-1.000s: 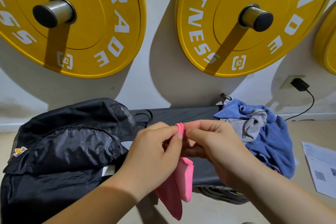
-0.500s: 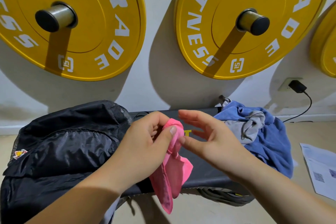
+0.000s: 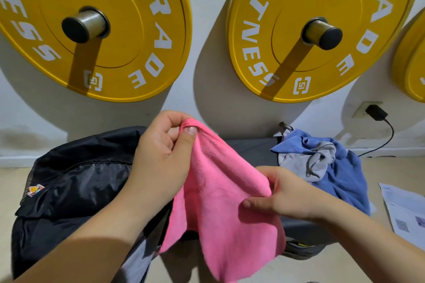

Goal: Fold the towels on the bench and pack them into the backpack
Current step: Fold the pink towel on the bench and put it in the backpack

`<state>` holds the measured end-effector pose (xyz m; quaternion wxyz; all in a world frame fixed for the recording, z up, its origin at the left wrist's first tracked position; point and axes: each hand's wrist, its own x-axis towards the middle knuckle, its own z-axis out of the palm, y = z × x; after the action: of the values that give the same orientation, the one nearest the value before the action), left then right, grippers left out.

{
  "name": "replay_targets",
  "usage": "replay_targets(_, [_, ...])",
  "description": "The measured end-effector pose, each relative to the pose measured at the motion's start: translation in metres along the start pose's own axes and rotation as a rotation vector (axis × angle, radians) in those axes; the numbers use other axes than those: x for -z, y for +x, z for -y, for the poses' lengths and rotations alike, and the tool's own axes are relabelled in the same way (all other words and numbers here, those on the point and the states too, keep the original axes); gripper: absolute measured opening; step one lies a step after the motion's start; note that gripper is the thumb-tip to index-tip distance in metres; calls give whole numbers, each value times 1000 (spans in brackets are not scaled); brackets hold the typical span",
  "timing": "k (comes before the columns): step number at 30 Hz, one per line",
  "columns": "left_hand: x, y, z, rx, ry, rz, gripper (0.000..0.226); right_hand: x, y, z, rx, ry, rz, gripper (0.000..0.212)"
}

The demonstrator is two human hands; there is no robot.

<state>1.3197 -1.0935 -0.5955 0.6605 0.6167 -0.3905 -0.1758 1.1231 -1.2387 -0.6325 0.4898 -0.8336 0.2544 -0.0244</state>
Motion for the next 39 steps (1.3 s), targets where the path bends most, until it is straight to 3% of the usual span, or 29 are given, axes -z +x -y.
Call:
replay_targets(5, [11,6,25,54,93,-45,12,13,-5,-16,-107,-113,-82,44])
replay_targets(12, [13,8,46,107,128,-14,10,35,-14,-26,-181,-105,-128,40])
replay_targets(17, [18,12,47,148,81,-51,10,50,-28,-36,-176,163,-228,49])
replay_targets(24, [13,8,52,198,103,-10,8,65,-48,-39,-19,571,-194,46])
replay_targets(28, [11,6,51,181,152,-18,8,71,-58,-29,87,388,-211,19])
replay_targets(34, [5,3,56,182,191,-5,6,76,-61,-37,18,82,-378,14])
replay_targets(39, [4,-1,48,175,221,-4,7,84,-63,-48,-108,11,-386,20])
